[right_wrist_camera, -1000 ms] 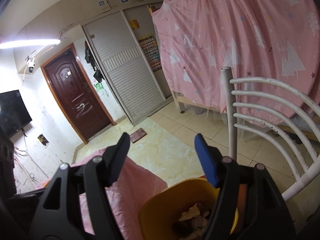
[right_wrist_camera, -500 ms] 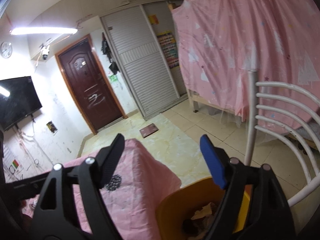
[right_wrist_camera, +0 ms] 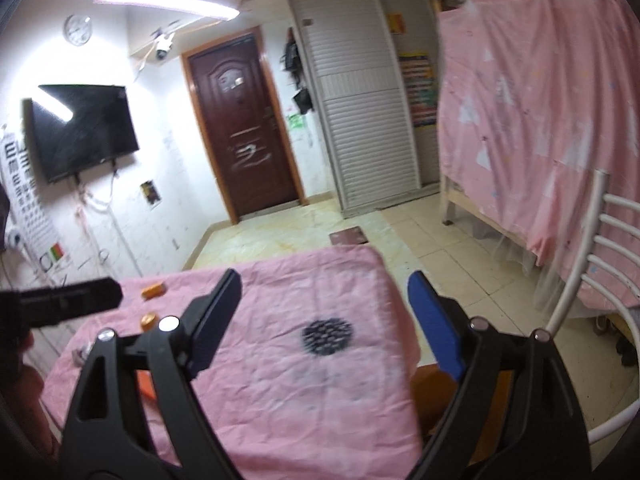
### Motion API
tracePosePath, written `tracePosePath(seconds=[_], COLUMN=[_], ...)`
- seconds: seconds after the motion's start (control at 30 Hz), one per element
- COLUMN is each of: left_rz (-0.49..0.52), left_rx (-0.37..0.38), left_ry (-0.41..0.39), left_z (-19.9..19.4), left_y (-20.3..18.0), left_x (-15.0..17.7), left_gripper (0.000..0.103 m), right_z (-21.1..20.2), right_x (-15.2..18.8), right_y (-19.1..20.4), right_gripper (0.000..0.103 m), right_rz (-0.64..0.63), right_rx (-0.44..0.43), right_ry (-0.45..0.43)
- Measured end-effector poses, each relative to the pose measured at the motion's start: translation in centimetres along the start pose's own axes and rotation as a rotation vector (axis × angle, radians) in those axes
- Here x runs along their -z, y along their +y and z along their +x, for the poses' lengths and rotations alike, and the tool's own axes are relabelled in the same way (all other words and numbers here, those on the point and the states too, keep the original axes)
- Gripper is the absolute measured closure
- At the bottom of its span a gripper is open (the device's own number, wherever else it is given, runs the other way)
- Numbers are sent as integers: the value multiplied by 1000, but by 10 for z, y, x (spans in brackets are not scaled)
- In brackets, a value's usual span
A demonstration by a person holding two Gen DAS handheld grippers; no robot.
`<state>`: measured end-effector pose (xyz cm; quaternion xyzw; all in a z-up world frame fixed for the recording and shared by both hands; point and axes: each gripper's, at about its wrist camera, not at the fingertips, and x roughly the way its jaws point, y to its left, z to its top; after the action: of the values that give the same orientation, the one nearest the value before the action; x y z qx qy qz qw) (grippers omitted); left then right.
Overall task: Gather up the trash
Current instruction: 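Move both open grippers back over the bed clutter, then grasp the white-blue nepia tissue packet with the left gripper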
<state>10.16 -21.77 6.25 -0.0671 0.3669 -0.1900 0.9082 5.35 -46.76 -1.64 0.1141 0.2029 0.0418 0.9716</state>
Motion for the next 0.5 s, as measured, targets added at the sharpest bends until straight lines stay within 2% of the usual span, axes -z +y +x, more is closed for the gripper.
tracePosePath(seconds=[0.5], left_rz=[-127], left_rx=[-255], left_ry=[-32], left_z=[-54], left_y=[133], left_x=[10], left_gripper=[31], right_z=[25], right_x=[24], right_y=[67], right_gripper=[20], right_rz=[-127], right_rx=[-121], right_ry=[98])
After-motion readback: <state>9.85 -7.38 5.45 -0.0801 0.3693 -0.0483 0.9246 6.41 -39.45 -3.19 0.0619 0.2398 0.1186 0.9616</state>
